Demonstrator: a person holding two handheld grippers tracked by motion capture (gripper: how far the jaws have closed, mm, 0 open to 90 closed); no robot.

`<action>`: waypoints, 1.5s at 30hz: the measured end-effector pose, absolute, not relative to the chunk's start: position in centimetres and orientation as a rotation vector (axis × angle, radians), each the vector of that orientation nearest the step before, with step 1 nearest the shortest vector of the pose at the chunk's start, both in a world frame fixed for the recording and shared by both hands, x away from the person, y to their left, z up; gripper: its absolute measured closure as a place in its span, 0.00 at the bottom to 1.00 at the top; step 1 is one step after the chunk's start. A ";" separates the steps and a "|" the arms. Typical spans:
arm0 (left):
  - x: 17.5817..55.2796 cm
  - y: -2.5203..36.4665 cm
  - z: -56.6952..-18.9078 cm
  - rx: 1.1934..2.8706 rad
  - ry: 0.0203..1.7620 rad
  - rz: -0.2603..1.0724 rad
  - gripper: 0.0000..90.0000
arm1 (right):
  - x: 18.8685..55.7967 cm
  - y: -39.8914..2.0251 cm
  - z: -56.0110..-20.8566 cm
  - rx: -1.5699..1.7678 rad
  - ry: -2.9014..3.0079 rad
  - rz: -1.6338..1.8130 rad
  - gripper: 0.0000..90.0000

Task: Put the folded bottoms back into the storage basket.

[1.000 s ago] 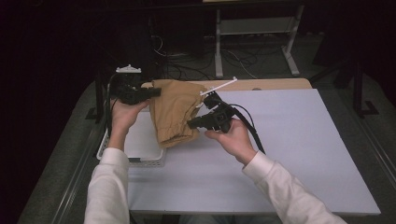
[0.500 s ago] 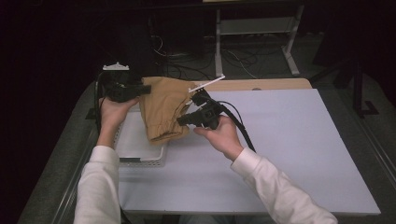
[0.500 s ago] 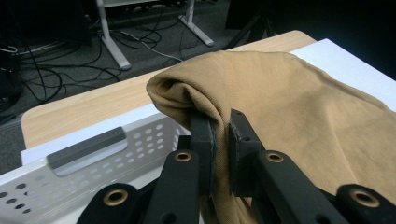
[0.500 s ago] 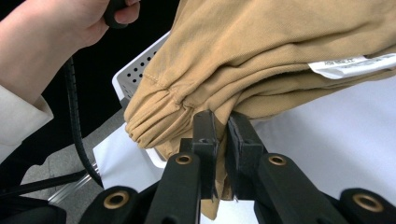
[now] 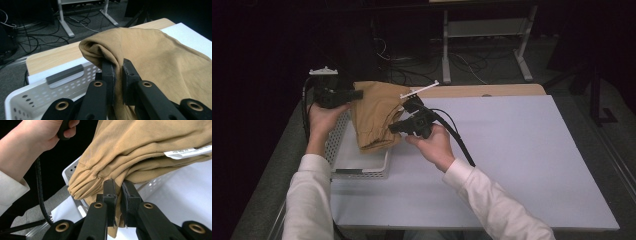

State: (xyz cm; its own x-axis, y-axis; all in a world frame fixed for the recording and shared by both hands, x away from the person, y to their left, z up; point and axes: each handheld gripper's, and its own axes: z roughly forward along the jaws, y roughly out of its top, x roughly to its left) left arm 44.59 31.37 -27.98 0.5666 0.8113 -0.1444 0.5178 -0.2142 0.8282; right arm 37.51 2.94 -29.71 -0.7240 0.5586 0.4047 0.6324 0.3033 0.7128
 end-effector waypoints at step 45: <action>44.7 37.4 -32.0 1.901 1.202 0.429 0.92 | 38.3 9.8 -34.6 -1.164 -2.414 -1.392 0.90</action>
